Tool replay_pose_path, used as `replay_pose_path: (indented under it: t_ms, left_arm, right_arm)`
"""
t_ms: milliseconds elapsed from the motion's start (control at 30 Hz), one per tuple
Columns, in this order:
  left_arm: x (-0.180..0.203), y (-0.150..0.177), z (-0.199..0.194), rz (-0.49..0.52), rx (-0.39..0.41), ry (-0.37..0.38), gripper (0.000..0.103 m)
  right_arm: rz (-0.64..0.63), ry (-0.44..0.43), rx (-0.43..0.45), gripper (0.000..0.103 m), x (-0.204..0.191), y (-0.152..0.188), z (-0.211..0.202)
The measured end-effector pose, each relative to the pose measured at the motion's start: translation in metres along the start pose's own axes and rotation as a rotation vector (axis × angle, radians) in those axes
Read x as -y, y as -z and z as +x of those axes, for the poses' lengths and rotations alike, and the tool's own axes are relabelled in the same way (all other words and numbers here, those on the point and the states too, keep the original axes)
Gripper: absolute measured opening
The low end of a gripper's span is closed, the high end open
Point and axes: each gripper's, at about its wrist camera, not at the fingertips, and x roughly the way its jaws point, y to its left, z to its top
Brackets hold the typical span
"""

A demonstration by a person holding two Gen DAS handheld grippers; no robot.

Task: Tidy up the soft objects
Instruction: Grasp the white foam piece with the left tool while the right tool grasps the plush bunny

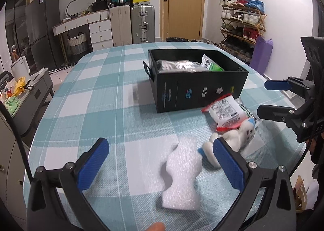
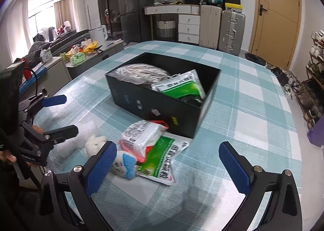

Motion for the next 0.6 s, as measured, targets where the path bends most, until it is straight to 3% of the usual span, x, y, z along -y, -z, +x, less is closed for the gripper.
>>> replay_pose_path:
  t_ms: [600]
  left_arm:
    - [0.003,0.012,0.007,0.011,-0.055,-0.012,0.103]
  right_arm:
    - [-0.092,-0.119,-0.069,0.102,-0.043,0.009,0.021]
